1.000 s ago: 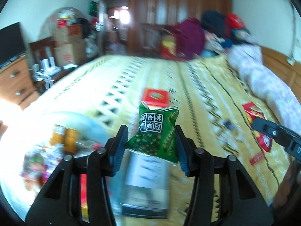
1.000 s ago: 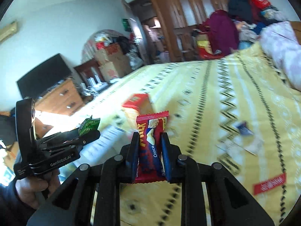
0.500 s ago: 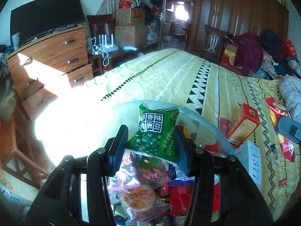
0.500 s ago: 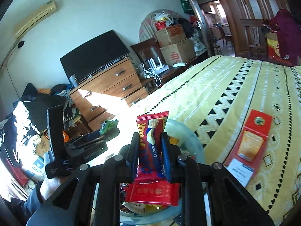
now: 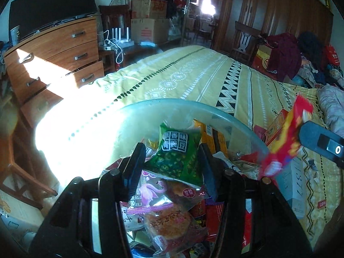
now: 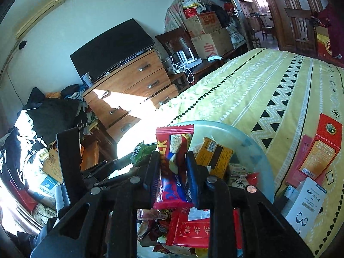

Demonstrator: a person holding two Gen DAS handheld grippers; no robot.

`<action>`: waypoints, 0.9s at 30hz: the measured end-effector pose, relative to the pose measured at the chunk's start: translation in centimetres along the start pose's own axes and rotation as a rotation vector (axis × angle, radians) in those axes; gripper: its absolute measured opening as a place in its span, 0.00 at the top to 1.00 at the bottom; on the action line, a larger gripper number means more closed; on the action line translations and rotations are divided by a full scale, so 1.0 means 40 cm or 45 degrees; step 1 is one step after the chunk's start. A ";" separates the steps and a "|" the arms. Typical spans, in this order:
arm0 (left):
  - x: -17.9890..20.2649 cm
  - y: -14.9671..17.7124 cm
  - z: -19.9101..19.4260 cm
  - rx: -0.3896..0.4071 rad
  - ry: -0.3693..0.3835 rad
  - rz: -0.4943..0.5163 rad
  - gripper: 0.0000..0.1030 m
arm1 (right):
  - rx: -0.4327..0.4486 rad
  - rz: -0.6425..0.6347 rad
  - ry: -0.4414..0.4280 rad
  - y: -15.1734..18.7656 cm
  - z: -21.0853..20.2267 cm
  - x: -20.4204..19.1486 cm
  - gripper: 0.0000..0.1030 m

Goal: Organize snacks
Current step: 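Open both tools to drop the packets into the glass bowl, then move both open tools back over the packets on the bedspread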

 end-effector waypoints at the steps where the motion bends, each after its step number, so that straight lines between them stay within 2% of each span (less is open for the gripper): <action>1: -0.005 -0.001 0.002 -0.001 0.000 -0.004 0.43 | -0.003 0.007 -0.006 0.002 0.003 0.001 0.69; 3: -0.009 -0.001 0.000 0.007 -0.009 -0.011 0.37 | -0.005 0.002 -0.004 0.004 0.002 -0.004 0.64; 4: -0.009 -0.003 -0.002 0.014 -0.014 -0.016 0.31 | -0.004 0.000 -0.004 0.002 0.003 -0.005 0.55; 6: -0.013 -0.006 -0.008 0.035 -0.029 -0.026 0.26 | 0.001 -0.004 -0.012 0.002 -0.002 -0.012 0.47; 8: -0.014 -0.009 -0.011 0.044 -0.037 -0.035 0.24 | 0.005 -0.020 0.001 0.001 -0.010 -0.020 0.47; 9: -0.014 -0.009 -0.012 0.044 -0.041 -0.038 0.19 | 0.009 -0.026 0.009 0.000 -0.016 -0.022 0.42; 10: -0.015 -0.010 -0.016 0.047 -0.047 -0.045 0.17 | 0.016 -0.034 0.024 0.001 -0.024 -0.025 0.32; 12: -0.011 -0.018 -0.035 0.074 -0.039 -0.070 0.17 | 0.045 -0.057 0.059 -0.005 -0.057 -0.031 0.19; 15: 0.016 -0.035 -0.074 0.113 0.006 -0.106 0.16 | 0.102 -0.131 0.094 -0.015 -0.127 -0.056 0.14; 18: 0.065 -0.049 -0.125 0.169 0.067 -0.113 0.13 | 0.149 -0.305 0.228 -0.018 -0.203 -0.087 0.04; 21: 0.119 -0.050 -0.176 0.220 0.111 -0.101 0.04 | 0.195 -0.416 0.335 -0.013 -0.291 -0.102 0.03; 22: 0.139 -0.050 -0.192 0.235 0.131 -0.094 0.04 | 0.201 -0.442 0.368 -0.010 -0.317 -0.104 0.01; 25: 0.194 -0.045 -0.218 0.245 0.191 -0.062 0.04 | 0.234 -0.513 0.483 0.002 -0.393 -0.100 0.00; 27: 0.229 -0.041 -0.232 0.249 0.215 -0.034 0.04 | 0.239 -0.519 0.518 0.014 -0.435 -0.090 0.00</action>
Point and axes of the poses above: each gripper's, at about its wrist camera, not at the fingertips, and z roughly the way its jaws point, x to its right, y to its underside, the point moved 3 cm from there along z, roughly the way its jaws point, and after that the axes turned 13 degrees about x, right-handed, at the moved point
